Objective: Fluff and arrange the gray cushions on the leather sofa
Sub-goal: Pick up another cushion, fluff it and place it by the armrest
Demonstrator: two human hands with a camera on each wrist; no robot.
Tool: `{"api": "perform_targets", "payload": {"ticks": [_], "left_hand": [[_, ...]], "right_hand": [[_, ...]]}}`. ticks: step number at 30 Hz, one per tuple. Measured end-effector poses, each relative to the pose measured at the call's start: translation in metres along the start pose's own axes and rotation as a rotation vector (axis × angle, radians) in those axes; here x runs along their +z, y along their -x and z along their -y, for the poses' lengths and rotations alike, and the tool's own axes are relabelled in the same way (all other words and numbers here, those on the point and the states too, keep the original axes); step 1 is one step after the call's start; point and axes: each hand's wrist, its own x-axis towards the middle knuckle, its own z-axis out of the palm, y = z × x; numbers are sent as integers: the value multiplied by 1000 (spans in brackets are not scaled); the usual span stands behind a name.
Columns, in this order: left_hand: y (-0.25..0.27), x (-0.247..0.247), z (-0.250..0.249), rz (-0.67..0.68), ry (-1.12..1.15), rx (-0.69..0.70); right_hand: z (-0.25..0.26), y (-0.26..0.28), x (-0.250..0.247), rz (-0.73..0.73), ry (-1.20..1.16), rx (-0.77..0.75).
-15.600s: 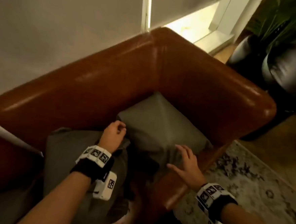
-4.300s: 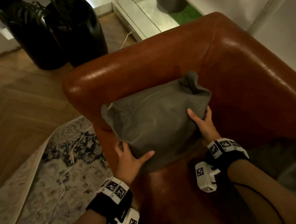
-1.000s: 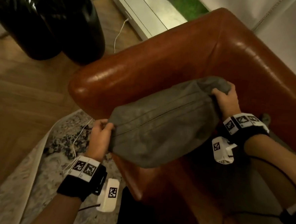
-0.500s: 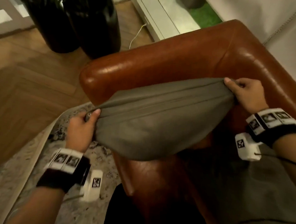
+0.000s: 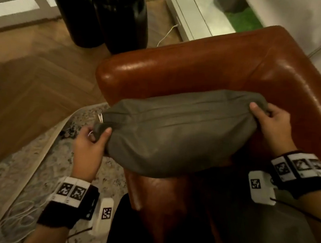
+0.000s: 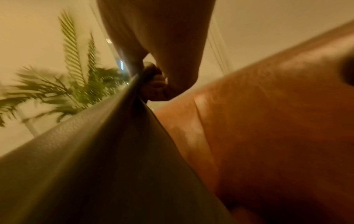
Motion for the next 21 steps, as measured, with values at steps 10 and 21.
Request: {"api": "perform_targets", "payload": {"ticks": [10, 21], "left_hand": [[-10, 36, -18, 237, 179, -41], [-16, 47, 0, 113, -114, 25]], "right_hand": [[-31, -9, 55, 157, -125, 207], [-28, -2, 63, -248, -64, 23]]}}
